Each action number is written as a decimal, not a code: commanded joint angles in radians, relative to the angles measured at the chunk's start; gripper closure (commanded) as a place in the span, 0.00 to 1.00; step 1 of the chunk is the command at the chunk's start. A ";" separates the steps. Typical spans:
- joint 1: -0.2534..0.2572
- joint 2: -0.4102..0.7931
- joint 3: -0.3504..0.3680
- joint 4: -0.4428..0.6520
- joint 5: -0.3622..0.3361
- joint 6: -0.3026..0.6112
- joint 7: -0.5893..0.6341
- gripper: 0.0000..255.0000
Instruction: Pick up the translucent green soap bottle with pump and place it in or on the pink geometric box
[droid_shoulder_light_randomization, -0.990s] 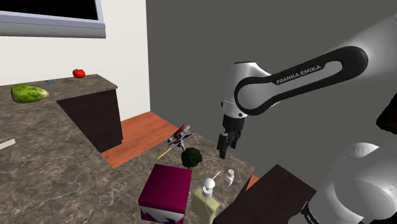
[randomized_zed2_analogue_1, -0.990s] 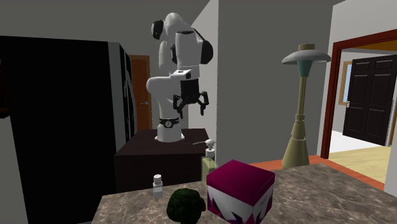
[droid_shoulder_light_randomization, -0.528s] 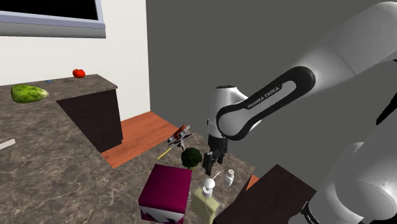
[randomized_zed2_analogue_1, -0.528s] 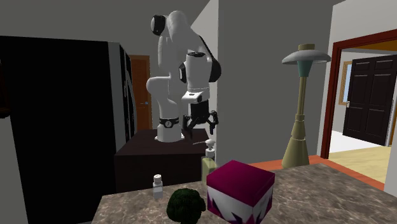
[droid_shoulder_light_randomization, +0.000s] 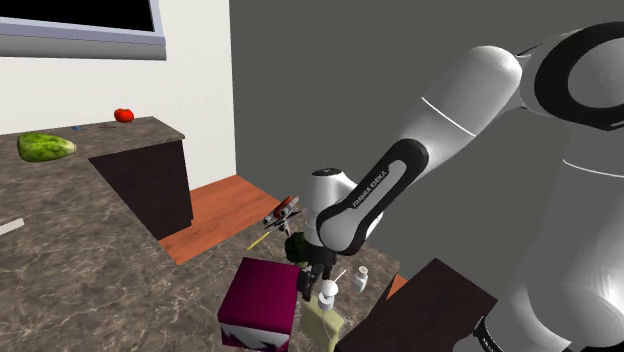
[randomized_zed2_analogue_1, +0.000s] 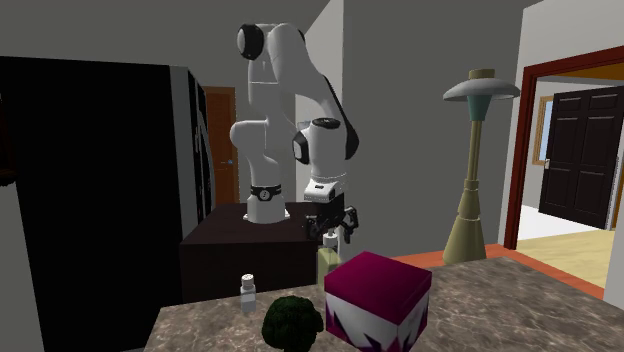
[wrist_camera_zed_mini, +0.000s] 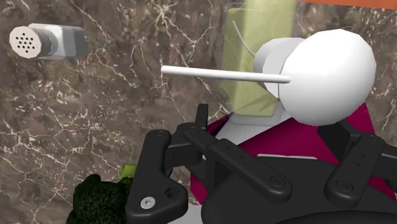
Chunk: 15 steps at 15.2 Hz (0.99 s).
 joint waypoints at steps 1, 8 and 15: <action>0.012 0.048 -0.003 0.009 -0.015 0.037 0.017 0.00; 0.036 0.144 -0.024 0.013 -0.045 0.130 0.038 0.00; 0.036 0.145 -0.024 0.013 -0.045 0.130 0.038 0.00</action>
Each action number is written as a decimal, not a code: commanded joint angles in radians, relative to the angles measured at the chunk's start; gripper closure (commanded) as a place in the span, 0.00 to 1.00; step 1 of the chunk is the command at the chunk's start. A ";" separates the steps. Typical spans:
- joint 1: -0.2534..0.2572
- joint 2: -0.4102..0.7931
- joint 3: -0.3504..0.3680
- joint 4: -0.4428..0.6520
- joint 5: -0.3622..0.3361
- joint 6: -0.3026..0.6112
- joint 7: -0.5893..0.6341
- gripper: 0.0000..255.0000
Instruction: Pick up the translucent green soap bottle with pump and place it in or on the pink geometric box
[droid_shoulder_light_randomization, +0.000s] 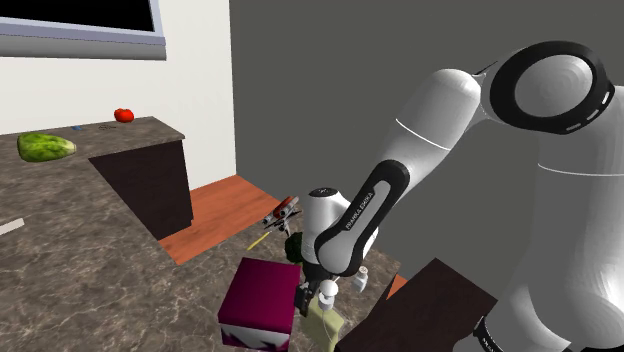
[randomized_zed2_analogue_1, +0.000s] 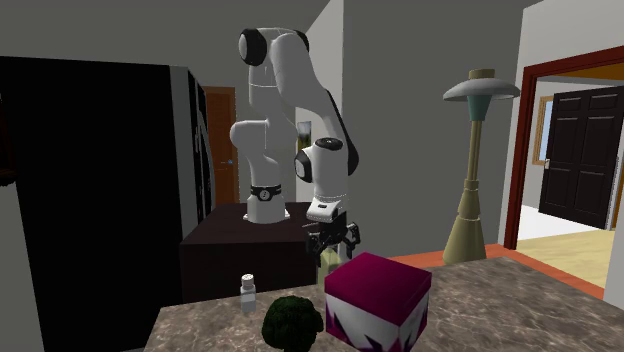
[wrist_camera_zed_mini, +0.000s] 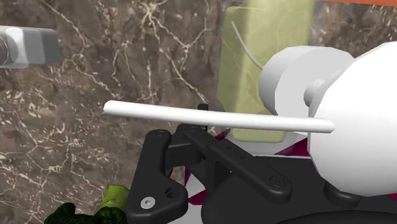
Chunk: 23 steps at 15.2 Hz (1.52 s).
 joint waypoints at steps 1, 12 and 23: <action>0.000 0.000 0.000 0.000 0.000 0.000 0.000 1.00; -0.007 -0.032 0.009 -0.007 0.010 -0.026 -0.004 1.00; -0.033 -0.205 0.046 -0.023 0.071 -0.179 -0.031 1.00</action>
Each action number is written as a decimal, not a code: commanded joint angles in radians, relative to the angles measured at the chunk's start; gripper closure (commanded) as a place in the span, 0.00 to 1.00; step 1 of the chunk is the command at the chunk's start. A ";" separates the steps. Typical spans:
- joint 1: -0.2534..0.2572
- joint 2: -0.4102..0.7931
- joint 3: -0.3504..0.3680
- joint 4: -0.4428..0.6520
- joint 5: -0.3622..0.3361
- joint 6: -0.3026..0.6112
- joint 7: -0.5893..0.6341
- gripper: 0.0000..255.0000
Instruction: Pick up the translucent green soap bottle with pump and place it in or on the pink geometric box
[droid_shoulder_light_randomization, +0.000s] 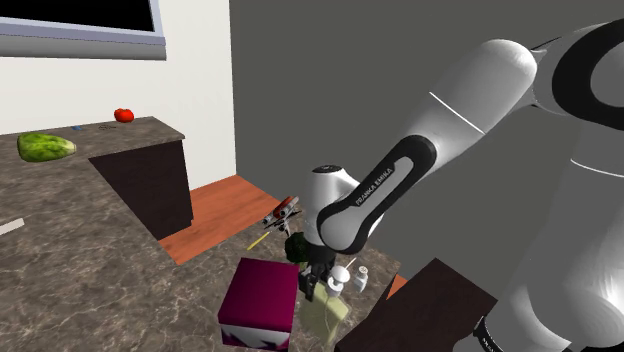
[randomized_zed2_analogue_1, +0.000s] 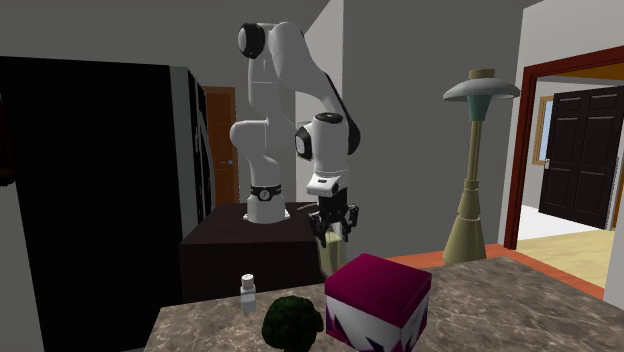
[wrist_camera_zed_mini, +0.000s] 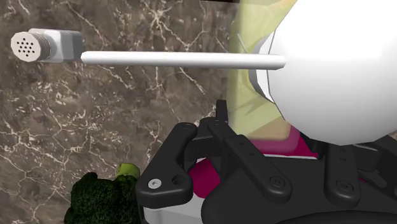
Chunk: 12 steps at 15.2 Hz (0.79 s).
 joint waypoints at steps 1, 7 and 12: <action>-0.003 -0.033 0.004 0.001 0.011 -0.033 -0.005 1.00; -0.008 -0.120 0.010 0.006 0.037 -0.123 -0.016 1.00; -0.009 -0.187 0.010 0.017 0.054 -0.199 -0.022 1.00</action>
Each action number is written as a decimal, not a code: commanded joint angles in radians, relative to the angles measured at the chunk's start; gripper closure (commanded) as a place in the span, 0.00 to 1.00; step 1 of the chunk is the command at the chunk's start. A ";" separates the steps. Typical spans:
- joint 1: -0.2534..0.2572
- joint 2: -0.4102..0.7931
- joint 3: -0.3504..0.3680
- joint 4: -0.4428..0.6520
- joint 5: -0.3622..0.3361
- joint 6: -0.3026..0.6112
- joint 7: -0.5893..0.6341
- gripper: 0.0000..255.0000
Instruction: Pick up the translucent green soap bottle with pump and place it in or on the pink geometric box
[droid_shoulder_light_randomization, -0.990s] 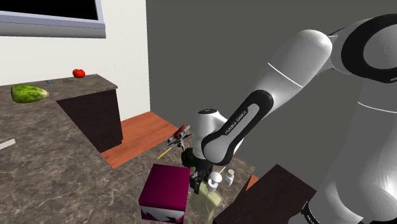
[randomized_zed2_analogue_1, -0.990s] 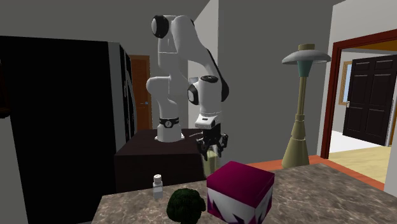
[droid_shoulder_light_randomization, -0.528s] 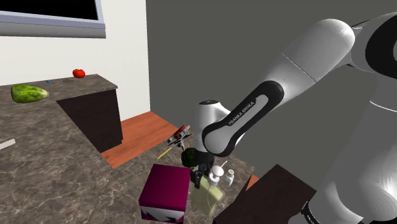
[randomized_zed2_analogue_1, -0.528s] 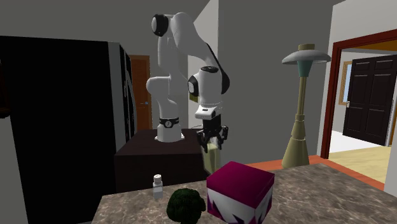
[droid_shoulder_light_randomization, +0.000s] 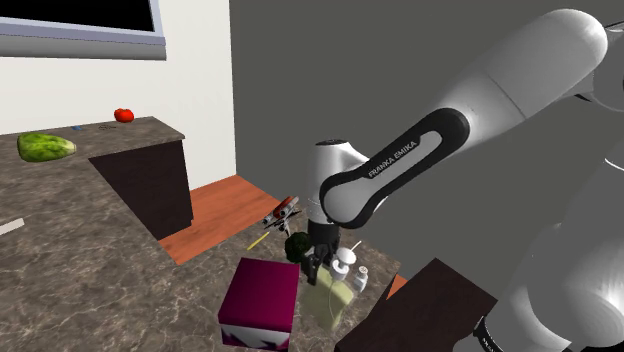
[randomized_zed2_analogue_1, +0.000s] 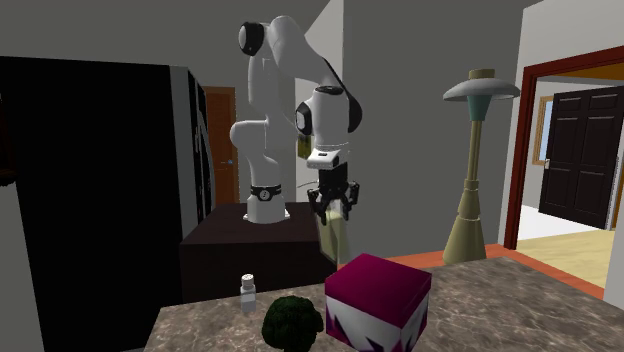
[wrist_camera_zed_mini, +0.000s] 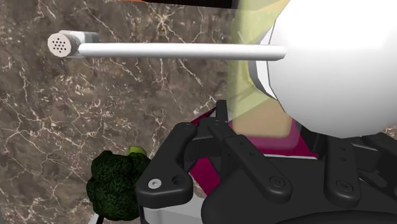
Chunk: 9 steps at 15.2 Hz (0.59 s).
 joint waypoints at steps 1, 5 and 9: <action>-0.001 -0.027 -0.001 0.008 0.005 -0.035 -0.003 1.00; -0.001 -0.076 -0.004 0.021 0.014 -0.096 -0.005 1.00; -0.002 -0.120 -0.008 0.039 0.020 -0.157 -0.005 1.00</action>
